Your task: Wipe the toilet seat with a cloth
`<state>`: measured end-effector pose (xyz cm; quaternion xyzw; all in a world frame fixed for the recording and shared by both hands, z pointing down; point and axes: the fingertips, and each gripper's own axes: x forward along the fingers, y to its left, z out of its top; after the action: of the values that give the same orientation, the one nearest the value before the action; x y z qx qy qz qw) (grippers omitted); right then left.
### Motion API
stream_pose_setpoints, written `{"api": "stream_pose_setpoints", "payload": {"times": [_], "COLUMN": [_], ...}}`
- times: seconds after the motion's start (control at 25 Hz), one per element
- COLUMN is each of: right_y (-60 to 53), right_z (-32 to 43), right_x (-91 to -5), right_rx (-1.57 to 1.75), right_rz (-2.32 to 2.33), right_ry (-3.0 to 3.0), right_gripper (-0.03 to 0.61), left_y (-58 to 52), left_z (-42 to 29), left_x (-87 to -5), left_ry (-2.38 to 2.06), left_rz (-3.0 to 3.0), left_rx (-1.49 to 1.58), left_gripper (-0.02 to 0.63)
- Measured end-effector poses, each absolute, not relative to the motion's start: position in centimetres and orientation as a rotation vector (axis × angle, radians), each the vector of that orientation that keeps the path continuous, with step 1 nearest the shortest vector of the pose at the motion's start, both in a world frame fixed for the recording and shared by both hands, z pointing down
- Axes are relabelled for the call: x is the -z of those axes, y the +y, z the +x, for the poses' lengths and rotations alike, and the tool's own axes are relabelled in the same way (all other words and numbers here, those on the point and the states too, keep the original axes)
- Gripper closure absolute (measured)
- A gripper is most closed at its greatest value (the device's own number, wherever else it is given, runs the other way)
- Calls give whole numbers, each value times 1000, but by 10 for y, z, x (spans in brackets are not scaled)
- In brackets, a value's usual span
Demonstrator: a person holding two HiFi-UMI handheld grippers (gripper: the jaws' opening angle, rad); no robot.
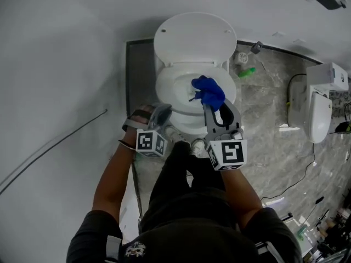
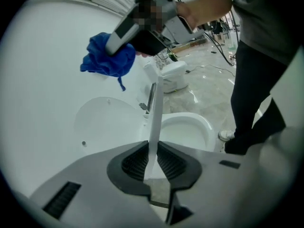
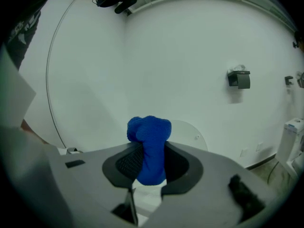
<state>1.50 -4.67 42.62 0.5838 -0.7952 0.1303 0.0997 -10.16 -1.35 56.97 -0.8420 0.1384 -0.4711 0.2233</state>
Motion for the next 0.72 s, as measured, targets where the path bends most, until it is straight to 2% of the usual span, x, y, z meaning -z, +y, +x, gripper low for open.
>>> {"api": "stream_pose_setpoints", "payload": {"times": [0.72], "right_y": [93], "right_z": [50], "right_x": [-561], "right_rx": [-568], "right_rz": [1645], "right_ry": [-2267], "right_gripper": [480], "left_y": [118], "left_z": [-112], "left_x": [-767], "left_ry": [187], "left_rz": [-2158], "left_rx": [1658], "left_gripper": [514]}}
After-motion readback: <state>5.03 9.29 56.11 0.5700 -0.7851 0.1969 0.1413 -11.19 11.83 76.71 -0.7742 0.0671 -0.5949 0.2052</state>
